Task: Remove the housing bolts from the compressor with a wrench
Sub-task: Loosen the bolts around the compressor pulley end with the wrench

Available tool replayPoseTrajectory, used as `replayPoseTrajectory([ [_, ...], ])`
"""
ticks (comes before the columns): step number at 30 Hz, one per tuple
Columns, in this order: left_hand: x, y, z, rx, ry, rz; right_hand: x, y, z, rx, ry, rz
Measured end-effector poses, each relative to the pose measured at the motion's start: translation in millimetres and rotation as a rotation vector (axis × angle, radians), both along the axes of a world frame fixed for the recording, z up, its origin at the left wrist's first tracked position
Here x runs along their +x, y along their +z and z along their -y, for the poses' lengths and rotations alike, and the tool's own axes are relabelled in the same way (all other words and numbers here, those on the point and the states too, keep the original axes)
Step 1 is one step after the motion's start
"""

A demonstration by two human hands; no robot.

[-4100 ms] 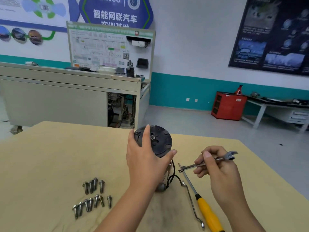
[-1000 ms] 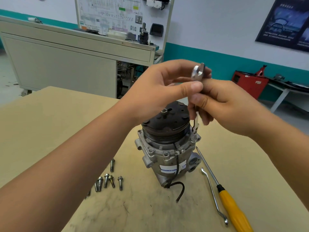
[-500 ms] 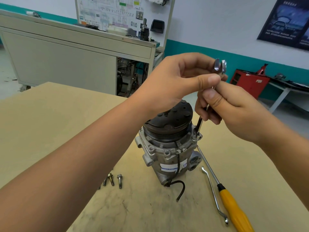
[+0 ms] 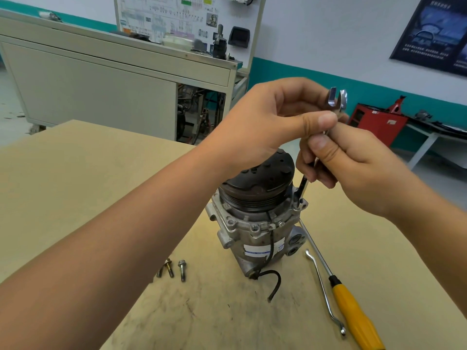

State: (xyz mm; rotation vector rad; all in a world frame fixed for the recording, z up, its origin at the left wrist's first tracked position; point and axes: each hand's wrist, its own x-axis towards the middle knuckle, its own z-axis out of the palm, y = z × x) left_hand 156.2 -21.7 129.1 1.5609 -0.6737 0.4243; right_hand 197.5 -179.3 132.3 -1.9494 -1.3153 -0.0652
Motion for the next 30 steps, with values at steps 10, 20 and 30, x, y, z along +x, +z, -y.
replayPoseTrajectory([
  [10,0,-1,-1,0.033,-0.09,-0.012,-2,-3,1,0.004,0.004,0.022],
  [20,11,-19,0,-0.064,-0.201,-0.077,-2,-5,5,0.005,0.02,0.033],
  [30,10,-24,0,-0.152,-0.13,-0.155,-2,-10,3,0.007,0.015,0.1],
])
